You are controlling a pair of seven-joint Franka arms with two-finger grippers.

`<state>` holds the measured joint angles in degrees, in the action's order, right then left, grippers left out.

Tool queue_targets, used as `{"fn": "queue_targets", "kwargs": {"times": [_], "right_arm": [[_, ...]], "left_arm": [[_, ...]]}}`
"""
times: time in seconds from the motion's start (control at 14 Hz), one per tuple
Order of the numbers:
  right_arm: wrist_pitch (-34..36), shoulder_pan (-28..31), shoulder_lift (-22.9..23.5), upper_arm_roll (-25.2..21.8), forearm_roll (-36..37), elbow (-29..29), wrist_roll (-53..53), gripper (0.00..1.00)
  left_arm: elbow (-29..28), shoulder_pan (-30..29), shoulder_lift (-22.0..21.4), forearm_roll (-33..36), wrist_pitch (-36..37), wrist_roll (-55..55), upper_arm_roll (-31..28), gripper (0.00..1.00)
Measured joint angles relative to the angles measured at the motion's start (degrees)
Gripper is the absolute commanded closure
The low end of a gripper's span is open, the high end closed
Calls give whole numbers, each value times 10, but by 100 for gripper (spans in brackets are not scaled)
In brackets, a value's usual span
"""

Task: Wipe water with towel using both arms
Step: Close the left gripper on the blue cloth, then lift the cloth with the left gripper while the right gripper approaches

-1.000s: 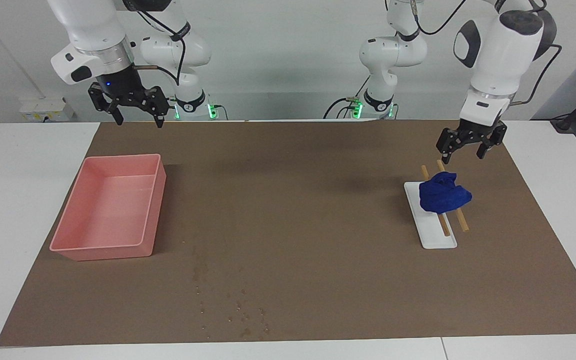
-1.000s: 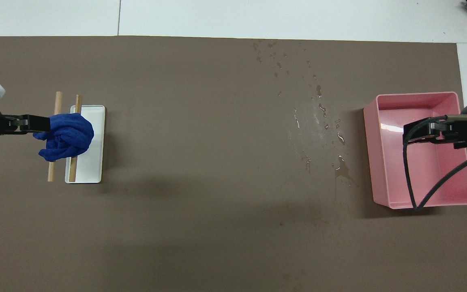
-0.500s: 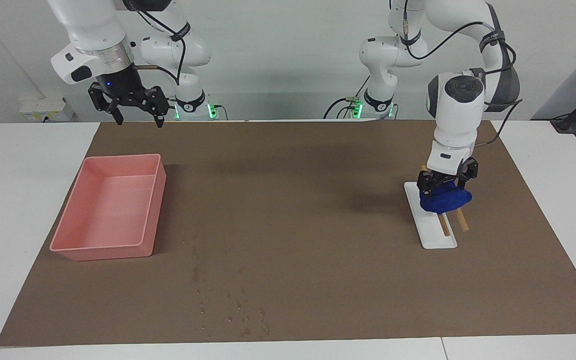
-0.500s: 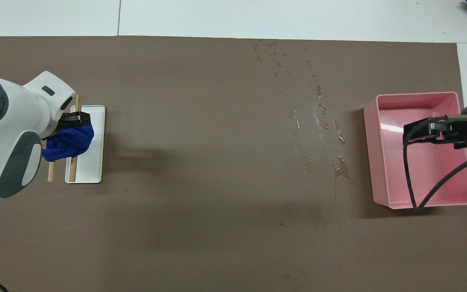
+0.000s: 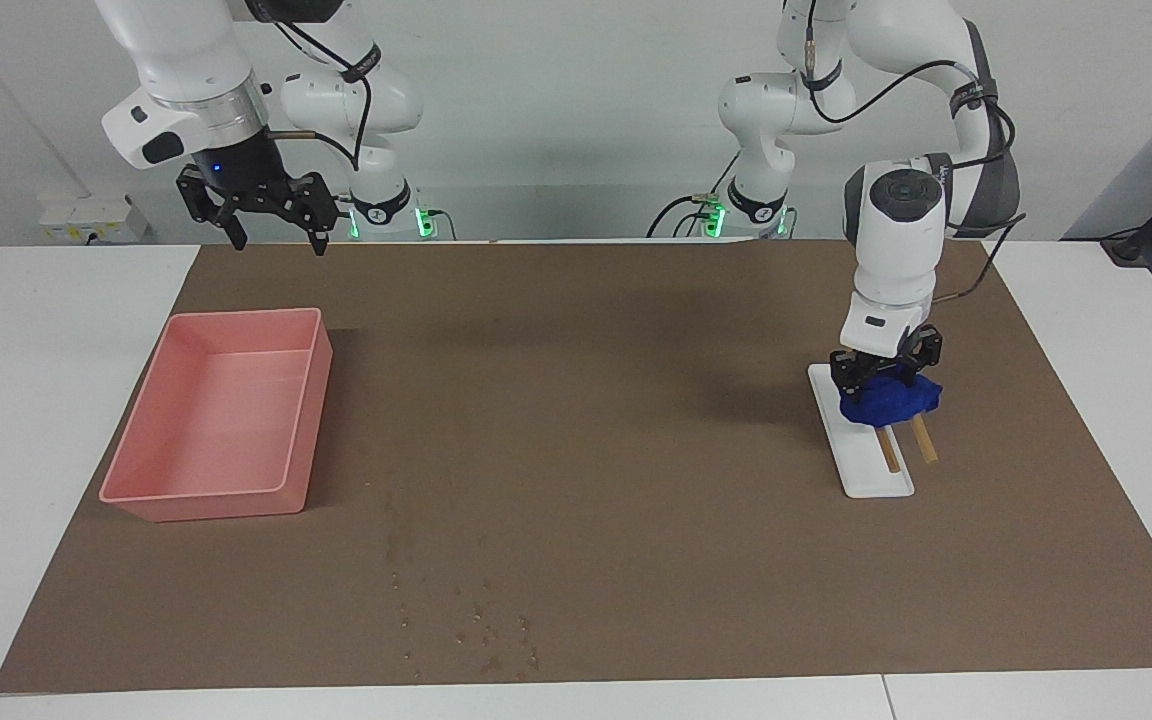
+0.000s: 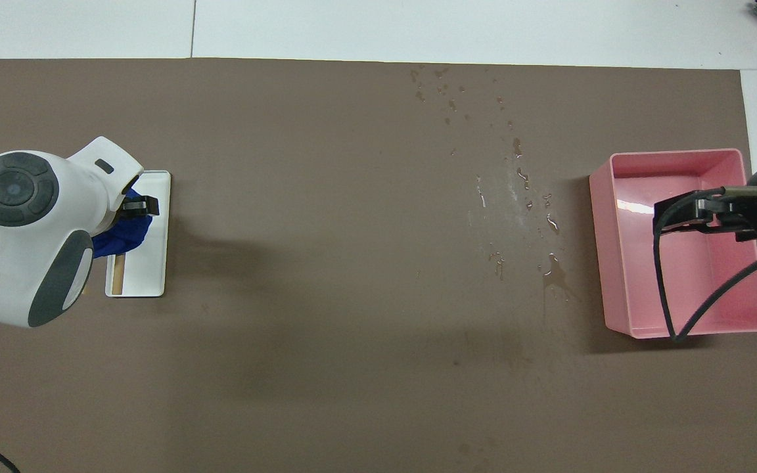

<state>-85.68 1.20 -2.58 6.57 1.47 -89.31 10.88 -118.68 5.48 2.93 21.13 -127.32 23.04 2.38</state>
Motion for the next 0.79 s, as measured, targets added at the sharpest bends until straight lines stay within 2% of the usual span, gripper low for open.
{"fn": "queue_targets", "kwargs": {"times": [0.36, 0.5, 0.79], "right_arm": [[0, 0, 0, 0, 0, 0, 0, 0], [0, 0, 0, 0, 0, -1, 0, 0], [1, 0, 0, 0, 0, -1, 0, 0]], "left_arm": [[15, 1, -2, -11, 25, 1, 3, 100], [38, 1, -2, -67, 52, 2, 1, 100], [146, 1, -10, -244, 150, 7, -1, 100]]}}
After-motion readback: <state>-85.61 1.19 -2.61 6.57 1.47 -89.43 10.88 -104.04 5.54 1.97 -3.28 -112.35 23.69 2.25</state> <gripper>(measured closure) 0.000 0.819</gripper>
